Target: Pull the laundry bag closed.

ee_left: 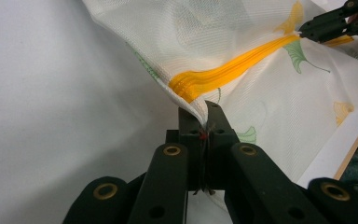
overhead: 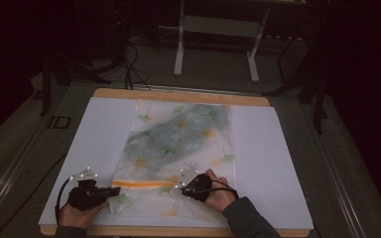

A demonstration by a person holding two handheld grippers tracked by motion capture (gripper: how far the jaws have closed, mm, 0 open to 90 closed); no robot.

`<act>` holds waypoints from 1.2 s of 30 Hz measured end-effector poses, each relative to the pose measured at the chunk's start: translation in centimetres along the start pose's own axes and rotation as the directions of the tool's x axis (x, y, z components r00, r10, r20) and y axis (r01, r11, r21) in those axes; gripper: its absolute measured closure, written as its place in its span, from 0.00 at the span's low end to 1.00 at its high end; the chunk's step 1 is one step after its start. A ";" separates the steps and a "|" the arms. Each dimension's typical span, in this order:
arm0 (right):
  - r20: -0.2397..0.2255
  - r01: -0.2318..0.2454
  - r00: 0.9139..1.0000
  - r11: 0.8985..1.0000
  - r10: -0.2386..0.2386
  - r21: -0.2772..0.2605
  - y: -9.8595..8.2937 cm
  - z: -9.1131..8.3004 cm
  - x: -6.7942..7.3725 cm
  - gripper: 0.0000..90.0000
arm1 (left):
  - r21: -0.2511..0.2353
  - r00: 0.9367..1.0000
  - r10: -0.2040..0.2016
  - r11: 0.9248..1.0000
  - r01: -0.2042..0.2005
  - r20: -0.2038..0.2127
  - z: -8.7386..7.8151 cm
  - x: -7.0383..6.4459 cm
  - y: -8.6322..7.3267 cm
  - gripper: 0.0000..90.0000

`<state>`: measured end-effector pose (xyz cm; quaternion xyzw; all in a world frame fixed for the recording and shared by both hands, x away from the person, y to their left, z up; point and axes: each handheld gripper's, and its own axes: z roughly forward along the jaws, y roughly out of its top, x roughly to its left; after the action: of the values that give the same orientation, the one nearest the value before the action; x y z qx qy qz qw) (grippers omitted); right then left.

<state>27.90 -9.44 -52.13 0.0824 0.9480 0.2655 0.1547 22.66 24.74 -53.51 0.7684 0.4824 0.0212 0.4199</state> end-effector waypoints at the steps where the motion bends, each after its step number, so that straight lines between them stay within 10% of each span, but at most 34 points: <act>1: 0.003 0.007 1.000 1.000 -0.007 0.001 0.0 0.0 0.0 1.00 | 0.000 1.000 0.001 1.000 -0.001 -0.001 0.0 0.0 0.0 0.98; 36: 0.045 -0.021 0.999 0.998 0.018 0.063 -3.9 -2.3 -0.9 1.00 | -0.001 1.000 -0.001 1.000 0.001 -0.002 0.0 0.1 -0.1 0.98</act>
<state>27.68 -14.04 -52.15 0.1025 0.9515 0.2350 0.1702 22.66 24.82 -53.58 0.7680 0.4833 0.0217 0.4197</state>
